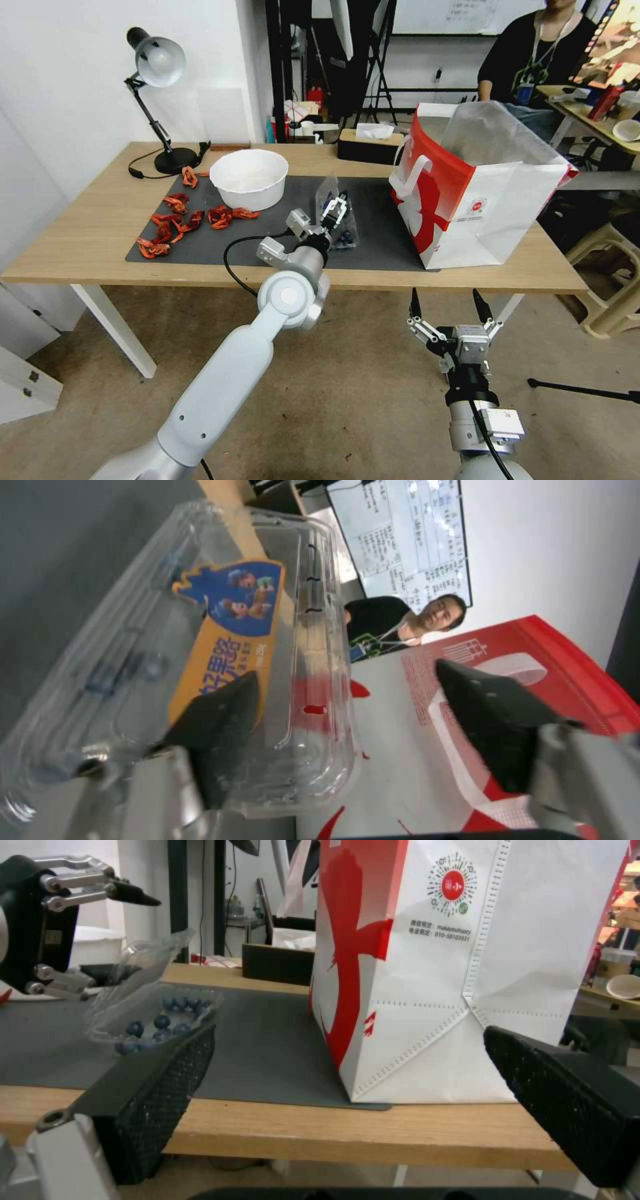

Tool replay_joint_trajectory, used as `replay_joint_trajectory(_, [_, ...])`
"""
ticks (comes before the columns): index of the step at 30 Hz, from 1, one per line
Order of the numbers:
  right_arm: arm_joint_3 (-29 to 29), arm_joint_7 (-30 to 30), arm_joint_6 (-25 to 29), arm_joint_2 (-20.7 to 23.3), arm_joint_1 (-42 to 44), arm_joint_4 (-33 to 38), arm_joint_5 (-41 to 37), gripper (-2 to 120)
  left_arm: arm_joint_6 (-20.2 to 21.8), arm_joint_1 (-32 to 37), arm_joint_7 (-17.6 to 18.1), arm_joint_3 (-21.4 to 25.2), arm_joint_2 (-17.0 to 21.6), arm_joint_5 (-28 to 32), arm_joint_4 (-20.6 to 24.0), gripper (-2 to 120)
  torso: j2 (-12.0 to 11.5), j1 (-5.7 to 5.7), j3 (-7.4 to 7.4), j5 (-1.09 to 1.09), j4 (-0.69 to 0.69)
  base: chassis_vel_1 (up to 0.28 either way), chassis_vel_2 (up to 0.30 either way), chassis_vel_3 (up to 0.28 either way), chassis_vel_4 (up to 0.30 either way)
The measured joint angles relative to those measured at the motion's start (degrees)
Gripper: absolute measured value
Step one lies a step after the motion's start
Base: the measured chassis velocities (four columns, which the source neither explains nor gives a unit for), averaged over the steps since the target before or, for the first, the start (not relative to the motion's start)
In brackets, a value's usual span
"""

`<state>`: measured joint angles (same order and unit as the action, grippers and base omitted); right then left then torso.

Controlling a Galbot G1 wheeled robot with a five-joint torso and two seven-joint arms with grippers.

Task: Close the takeout container lid, then place the container into the takeout bag.

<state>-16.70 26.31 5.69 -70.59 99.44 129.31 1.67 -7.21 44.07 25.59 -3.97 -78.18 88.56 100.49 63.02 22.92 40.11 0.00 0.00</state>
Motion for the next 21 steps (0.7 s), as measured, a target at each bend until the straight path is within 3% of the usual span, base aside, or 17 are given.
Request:
replay_joint_trajectory(3, [0.0, 0.0, 0.0, 0.0, 0.0, 0.0, 0.0, 100, -0.1, 0.1, -0.1, -0.1, -0.2, 0.1, -0.1, 59, 0.0, 0.0, 0.0, 0.0, 0.0, 0.0, 0.0, 0.0, 0.0])
replay_joint_trajectory(4, [0.0, 0.0, 0.0, 0.0, 0.0, 0.0, 0.0, 100, -0.2, 0.1, -0.3, -0.2, -0.4, 0.1, -0.2, 51, 0.0, 0.0, 0.0, 0.0, 0.0, 0.0, 0.0, 0.0, 0.0])
replay_joint_trajectory(6, [0.0, 0.0, 0.0, 0.0, 0.0, 0.0, 0.0, 100, -0.2, 0.1, -0.3, -0.3, -0.5, 0.1, -0.3, 49, 0.0, 0.0, 0.0, 0.0, 0.0, 0.0, 0.0, 0.0, 0.0])
replay_joint_trajectory(8, [0.0, 0.0, 0.0, 0.0, 0.1, 0.0, 0.1, 100, -0.2, 0.2, -0.1, -0.8, -0.5, -0.1, -0.9, 37, 0.0, 0.0, 0.0, 0.0, 0.0, 0.0, 0.0, 0.0, 0.0])
replay_joint_trajectory(15, [0.0, 0.1, 0.1, 0.1, 0.1, 0.2, 0.1, 100, 0.4, 0.2, 0.9, -2.0, -0.6, -2.2, -2.4, 15, 0.0, 0.0, 0.0, 0.0, 0.0, 0.0, 0.0, 0.0, 0.0])
replay_joint_trajectory(17, [-0.1, 0.1, 0.1, 0.2, 0.1, 0.3, 0.1, 100, 1.1, 0.1, 1.7, -2.5, -0.4, -3.1, -2.7, 4, 0.0, 0.0, 0.0, 0.0, 0.0, 0.0, 0.0, 0.0, 0.0])
replay_joint_trajectory(21, [-0.1, 0.1, 0.1, 0.2, 0.1, 0.3, 0.0, 100, 2.4, -0.1, 3.1, -3.2, 0.1, -4.6, -3.2, 0, 0.0, 0.0, 0.0, 0.0, 0.0, 0.0, 0.0, 0.0, 0.0])
